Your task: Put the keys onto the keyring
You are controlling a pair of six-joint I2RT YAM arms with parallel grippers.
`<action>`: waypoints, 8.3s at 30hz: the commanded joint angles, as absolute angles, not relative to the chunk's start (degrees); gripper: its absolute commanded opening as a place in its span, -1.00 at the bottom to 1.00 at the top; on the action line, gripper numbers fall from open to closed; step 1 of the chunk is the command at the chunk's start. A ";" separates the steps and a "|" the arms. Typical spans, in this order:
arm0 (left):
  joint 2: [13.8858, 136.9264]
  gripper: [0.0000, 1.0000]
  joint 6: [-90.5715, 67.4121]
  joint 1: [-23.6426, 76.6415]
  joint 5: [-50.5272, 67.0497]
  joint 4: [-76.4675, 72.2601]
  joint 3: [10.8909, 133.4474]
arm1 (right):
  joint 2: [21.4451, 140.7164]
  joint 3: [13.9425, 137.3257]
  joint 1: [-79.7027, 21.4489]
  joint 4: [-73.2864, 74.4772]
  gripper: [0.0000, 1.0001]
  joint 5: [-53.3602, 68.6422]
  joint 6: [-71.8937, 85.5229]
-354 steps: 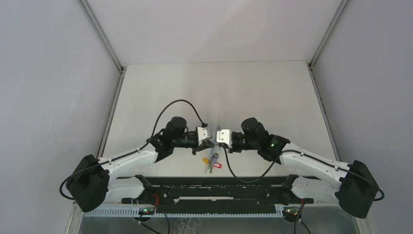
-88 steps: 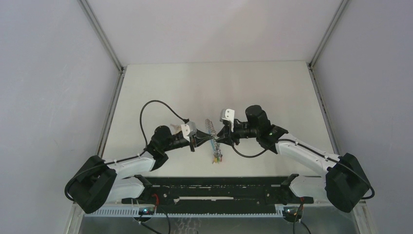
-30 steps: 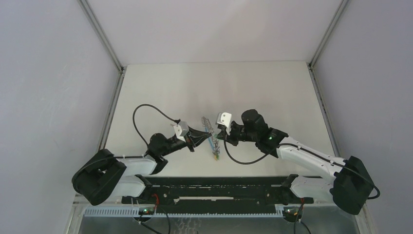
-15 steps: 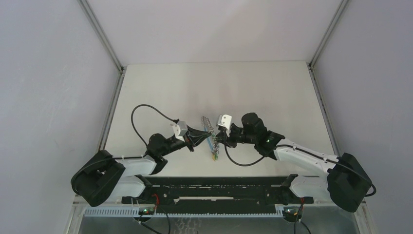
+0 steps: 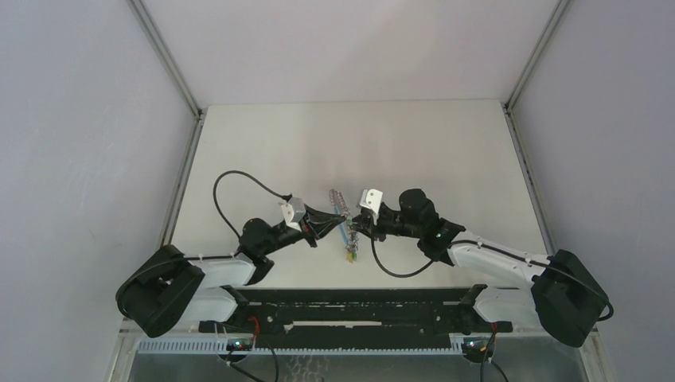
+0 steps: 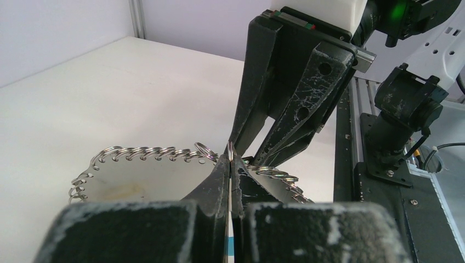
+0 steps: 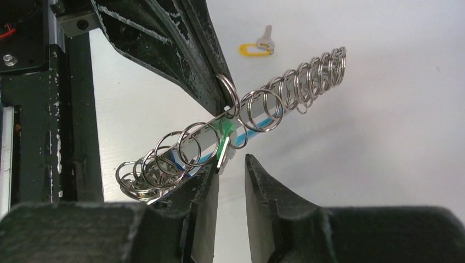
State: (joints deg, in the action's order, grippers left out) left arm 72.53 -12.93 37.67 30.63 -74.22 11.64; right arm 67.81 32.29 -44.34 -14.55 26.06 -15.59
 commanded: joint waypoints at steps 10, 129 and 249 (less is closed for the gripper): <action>72.09 -1.00 -13.58 37.27 32.00 -80.07 11.86 | 65.29 31.53 -44.38 -22.31 -0.59 27.06 -15.78; 80.54 -1.00 -10.88 41.04 27.34 -78.14 14.64 | 69.42 43.63 -46.90 8.03 -1.00 15.76 -31.77; 80.68 -1.00 -10.20 41.48 30.99 -78.27 15.31 | 76.55 52.47 -46.32 21.73 -1.00 21.06 -29.14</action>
